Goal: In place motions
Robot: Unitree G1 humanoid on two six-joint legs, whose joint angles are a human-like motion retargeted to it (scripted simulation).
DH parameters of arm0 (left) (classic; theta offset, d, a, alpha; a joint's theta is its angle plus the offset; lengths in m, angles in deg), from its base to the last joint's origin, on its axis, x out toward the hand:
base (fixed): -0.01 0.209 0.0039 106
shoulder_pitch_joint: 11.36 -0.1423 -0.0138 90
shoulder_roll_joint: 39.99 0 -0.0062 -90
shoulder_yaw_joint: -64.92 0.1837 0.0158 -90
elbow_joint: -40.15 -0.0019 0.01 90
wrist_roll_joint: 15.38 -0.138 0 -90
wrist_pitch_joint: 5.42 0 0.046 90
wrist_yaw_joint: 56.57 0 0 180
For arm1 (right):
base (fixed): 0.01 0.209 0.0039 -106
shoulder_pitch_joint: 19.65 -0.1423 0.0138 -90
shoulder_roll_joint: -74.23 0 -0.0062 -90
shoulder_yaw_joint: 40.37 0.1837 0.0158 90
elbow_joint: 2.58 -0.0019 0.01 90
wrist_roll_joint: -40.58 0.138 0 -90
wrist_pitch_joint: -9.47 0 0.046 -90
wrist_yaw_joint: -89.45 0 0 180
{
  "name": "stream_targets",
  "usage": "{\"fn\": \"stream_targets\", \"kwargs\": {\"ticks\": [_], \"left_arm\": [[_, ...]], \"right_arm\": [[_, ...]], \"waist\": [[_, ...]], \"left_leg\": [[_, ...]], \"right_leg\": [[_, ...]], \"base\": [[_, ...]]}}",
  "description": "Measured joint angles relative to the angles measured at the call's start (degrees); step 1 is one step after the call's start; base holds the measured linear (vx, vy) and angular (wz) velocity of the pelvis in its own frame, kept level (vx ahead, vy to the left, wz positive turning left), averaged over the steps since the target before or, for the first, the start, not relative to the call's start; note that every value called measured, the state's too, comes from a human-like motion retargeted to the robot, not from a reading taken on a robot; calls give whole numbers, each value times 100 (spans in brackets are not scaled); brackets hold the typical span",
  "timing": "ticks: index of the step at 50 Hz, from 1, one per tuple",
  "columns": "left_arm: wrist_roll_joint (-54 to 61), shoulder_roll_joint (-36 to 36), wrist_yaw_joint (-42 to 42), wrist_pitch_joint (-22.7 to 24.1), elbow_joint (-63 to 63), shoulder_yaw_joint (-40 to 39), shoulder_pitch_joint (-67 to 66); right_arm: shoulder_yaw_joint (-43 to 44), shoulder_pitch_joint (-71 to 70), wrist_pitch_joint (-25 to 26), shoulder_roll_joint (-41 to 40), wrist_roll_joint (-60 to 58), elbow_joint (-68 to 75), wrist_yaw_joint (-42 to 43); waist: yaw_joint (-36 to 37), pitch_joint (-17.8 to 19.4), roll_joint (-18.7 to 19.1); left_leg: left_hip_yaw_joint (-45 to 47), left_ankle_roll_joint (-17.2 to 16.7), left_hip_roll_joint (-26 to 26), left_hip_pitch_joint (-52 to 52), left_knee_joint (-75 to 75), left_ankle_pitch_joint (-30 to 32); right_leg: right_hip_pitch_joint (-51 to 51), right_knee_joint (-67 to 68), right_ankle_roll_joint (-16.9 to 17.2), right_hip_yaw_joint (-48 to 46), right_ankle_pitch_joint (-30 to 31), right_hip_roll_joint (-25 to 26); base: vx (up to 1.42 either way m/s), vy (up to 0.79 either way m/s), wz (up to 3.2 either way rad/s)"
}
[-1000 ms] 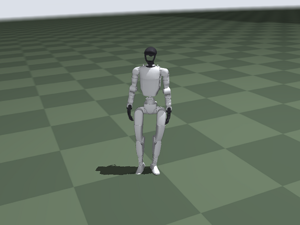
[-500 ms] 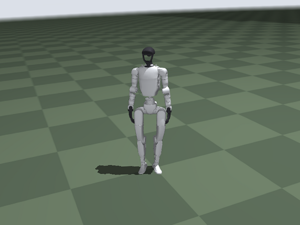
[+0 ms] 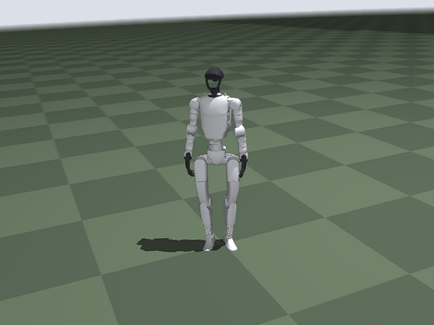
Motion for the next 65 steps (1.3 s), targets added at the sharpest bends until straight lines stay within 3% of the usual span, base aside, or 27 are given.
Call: {"fn": "stream_targets", "kwargs": {"ticks": [65], "left_arm": [[-45, -89, 53, -1, 62, 126, 110]], "right_arm": [[-138, -63, -61, -67, -112, -175, -298]], "waist": [[143, 61, 32]], "left_leg": [[-150, 90, -151, -55, -8, 59]], "right_leg": [[79, -21, -44, -147, 46, -142]], "base": [[0, 0, 0]]}}
